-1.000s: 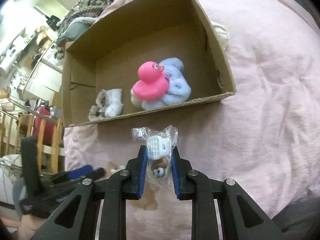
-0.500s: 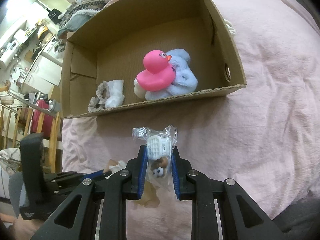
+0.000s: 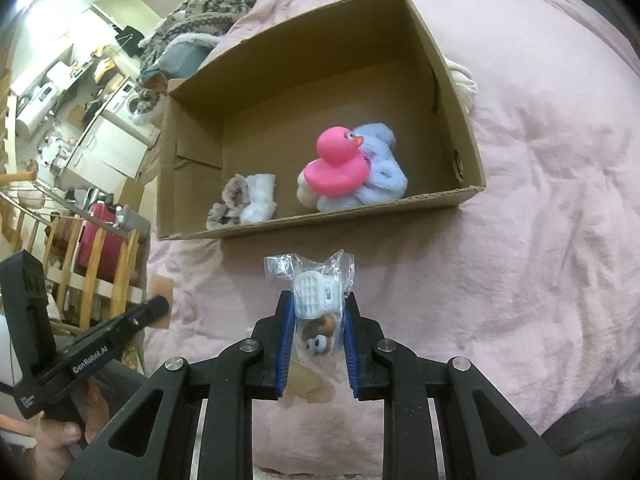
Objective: Organize soft objects
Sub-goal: 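Grasp the clear plastic bag with the right gripper while the left grasps the tan tube, then lower the bag and tube into the box and open both grippers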
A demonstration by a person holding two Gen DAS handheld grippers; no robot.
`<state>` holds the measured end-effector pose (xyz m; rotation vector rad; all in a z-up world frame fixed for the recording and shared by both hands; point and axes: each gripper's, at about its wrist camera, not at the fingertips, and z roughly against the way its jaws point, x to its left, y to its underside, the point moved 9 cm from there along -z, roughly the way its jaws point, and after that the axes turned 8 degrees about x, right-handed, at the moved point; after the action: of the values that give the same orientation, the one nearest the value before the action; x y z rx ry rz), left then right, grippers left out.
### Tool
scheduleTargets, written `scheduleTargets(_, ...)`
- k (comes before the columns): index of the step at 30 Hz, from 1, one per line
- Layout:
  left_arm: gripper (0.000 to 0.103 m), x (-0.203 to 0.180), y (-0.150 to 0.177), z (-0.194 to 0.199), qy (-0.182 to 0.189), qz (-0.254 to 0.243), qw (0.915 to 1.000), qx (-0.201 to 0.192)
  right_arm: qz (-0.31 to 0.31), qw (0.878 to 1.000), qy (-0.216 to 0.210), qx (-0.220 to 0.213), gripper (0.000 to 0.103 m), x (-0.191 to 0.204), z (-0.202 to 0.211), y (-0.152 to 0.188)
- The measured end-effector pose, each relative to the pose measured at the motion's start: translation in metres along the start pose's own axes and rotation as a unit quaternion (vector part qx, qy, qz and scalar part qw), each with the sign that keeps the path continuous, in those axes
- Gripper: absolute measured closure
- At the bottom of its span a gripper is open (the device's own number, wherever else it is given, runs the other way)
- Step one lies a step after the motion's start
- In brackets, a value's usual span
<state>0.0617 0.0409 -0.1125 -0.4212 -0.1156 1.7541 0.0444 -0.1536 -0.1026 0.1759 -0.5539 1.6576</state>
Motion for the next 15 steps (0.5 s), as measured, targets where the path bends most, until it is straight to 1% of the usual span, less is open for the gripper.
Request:
scheduleTargets(3,0.097,-0.006,-0.01,0.018,-0.003,-0.008,0.9995,-0.03,0.009,1.0,-0.011,-0.012,0.079,0.008,0.007,-0.005)
scheduleTargets(6,0.097,-0.01,-0.028,0.032,-0.007,-0.021,0.9984,-0.052,0.029,0.999,-0.014,-0.023,0.079,0.018,0.017,-0.012)
scheduleTargets(12,0.097,-0.021,-0.067,0.045,-0.006,-0.034,0.9967,-0.074,0.049,0.997,-0.031,-0.046,0.079,0.035,0.037,-0.036)
scheduleTargets(15,0.097,-0.026,-0.084,0.047,-0.016,-0.05,0.9948,-0.087,0.061,0.995,-0.034,-0.064,0.079,0.041,0.047,-0.054)
